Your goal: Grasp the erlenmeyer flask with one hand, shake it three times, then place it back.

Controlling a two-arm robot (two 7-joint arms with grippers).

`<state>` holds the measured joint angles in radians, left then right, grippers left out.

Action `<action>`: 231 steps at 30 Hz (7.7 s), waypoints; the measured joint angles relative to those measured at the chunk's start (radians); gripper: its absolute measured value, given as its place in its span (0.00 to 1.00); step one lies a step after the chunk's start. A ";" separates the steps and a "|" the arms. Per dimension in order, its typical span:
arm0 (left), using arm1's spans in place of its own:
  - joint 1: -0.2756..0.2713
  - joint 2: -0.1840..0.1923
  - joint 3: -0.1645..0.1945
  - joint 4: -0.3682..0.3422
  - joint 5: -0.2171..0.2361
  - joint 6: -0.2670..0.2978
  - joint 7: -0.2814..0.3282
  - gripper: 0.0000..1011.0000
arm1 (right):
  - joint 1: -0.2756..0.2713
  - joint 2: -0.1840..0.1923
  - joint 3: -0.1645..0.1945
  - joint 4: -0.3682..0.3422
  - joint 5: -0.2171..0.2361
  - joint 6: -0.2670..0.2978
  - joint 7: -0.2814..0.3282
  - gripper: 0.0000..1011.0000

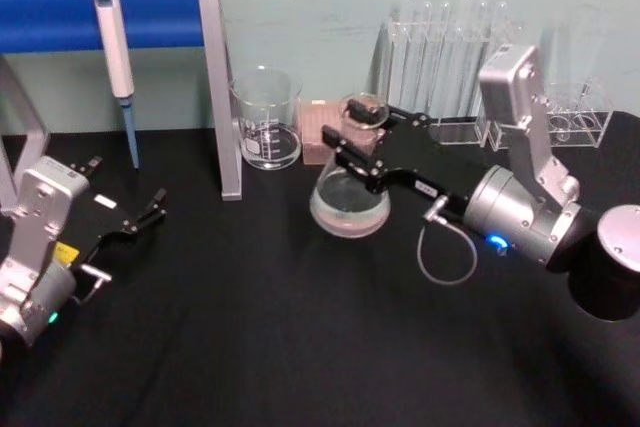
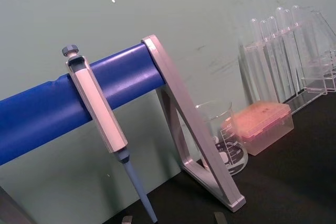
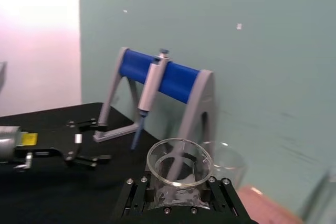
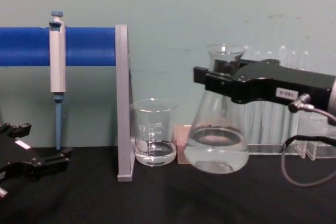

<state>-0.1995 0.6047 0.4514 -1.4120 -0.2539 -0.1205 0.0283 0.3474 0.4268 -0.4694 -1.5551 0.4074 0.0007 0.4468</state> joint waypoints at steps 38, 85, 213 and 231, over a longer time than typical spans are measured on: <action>0.000 0.000 0.000 0.000 0.000 0.000 0.000 0.99 | -0.045 -0.023 0.060 -0.026 -0.040 0.025 0.008 0.45; 0.000 0.000 0.000 0.000 0.000 0.000 0.000 0.99 | 0.010 0.024 -0.152 -0.070 0.033 0.000 0.199 0.45; 0.000 0.000 0.000 0.000 0.000 0.000 0.000 0.99 | -0.045 -0.041 -0.008 0.035 -0.018 0.032 0.040 0.45; 0.000 0.000 0.000 0.000 0.000 0.000 0.000 0.99 | -0.041 -0.052 -0.023 0.099 -0.028 0.003 0.055 0.45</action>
<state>-0.1995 0.6047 0.4514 -1.4120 -0.2539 -0.1205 0.0283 0.3067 0.3752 -0.4923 -1.4563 0.3792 0.0035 0.5020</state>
